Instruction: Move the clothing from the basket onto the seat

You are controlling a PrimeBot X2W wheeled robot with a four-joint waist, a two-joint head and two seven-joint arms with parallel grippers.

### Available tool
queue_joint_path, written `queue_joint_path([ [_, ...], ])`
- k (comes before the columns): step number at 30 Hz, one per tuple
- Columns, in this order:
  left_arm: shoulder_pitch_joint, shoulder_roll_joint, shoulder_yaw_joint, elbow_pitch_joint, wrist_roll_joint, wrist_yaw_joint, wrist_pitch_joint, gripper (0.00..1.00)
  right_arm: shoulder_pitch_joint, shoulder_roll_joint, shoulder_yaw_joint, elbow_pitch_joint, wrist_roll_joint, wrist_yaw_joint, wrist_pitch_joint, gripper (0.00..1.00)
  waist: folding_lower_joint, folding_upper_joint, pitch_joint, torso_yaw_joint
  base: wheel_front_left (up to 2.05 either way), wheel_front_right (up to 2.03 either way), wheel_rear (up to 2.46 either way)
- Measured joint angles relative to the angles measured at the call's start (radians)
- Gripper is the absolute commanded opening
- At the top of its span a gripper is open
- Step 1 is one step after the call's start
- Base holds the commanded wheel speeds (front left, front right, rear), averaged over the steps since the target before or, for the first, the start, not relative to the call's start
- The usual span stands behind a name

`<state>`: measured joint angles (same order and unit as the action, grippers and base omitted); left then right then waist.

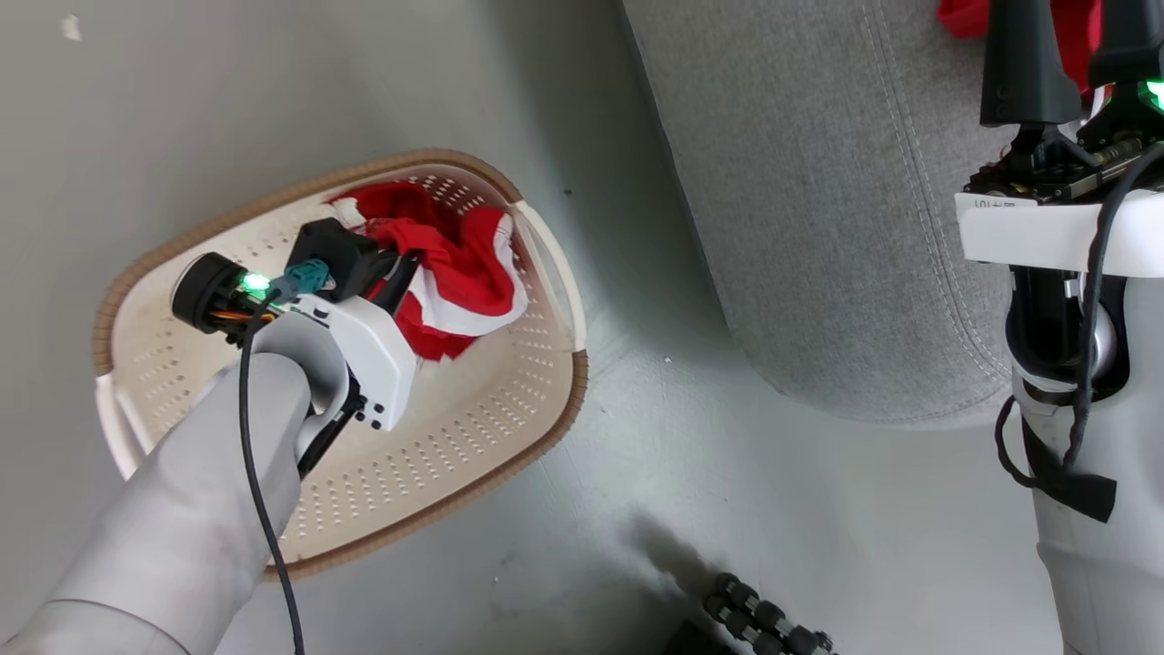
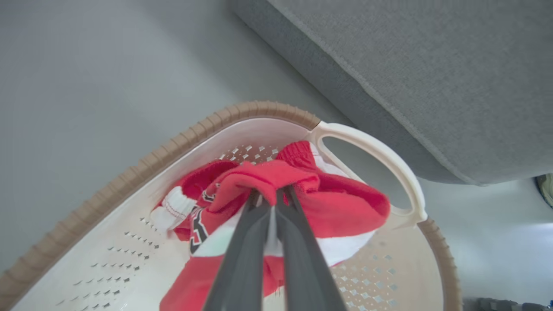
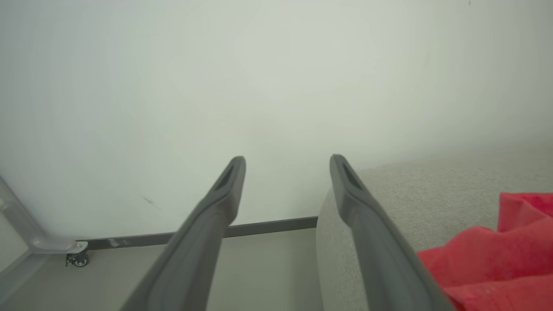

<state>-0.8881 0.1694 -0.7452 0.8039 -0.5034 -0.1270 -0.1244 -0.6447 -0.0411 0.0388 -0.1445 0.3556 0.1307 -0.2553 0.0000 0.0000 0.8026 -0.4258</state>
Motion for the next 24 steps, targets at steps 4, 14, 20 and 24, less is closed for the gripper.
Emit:
queue_joint_path([
  [4,0.019,0.004,-0.02,-0.026,-0.005,0.0,-0.038,0.0,0.002,0.0,-0.002,0.019,-0.016,0.0,0.0,1.0,0.0,0.0,-0.032,0.018,0.0,0.0,0.0],
  [14,0.048,0.002,-0.026,-0.088,-0.028,0.0,-0.1,0.0,0.008,-0.027,0.004,0.047,-0.033,0.0,0.0,1.0,0.0,0.0,-0.124,0.07,0.0,0.0,0.0],
  [20,0.08,0.002,-0.011,-0.131,-0.05,0.0,-0.117,0.0,0.05,-0.044,0.011,0.066,-0.033,0.0,0.0,1.0,0.0,0.0,-0.184,0.104,0.0,0.0,0.0],
  [24,0.086,0.0,0.011,-0.166,-0.052,0.0,-0.123,0.0,0.066,-0.061,0.016,0.081,-0.033,0.0,0.0,1.0,0.0,0.0,-0.225,0.126,0.0,0.0,0.0],
])
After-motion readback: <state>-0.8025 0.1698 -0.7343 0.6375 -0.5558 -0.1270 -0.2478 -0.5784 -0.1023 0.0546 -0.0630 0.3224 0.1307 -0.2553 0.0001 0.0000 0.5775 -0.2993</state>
